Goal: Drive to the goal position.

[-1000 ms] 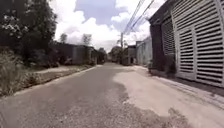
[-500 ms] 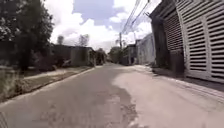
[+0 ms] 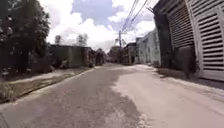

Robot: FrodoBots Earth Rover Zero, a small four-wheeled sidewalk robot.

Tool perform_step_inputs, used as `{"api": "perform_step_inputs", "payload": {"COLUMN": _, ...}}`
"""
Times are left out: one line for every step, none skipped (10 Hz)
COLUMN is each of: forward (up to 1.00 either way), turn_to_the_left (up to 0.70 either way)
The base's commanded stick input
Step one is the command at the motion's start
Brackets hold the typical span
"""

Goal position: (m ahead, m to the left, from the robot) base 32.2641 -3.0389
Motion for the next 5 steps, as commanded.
{"api": "perform_step_inputs", "payload": {"forward": 1.0, "turn_to_the_left": 0.0}}
{"api": "perform_step_inputs", "payload": {"forward": 1.0, "turn_to_the_left": 0.0}}
{"api": "perform_step_inputs", "payload": {"forward": 1.0, "turn_to_the_left": 0.0}}
{"api": "perform_step_inputs", "payload": {"forward": 1.0, "turn_to_the_left": 0.0}}
{"api": "perform_step_inputs", "payload": {"forward": 1.0, "turn_to_the_left": 0.0}}
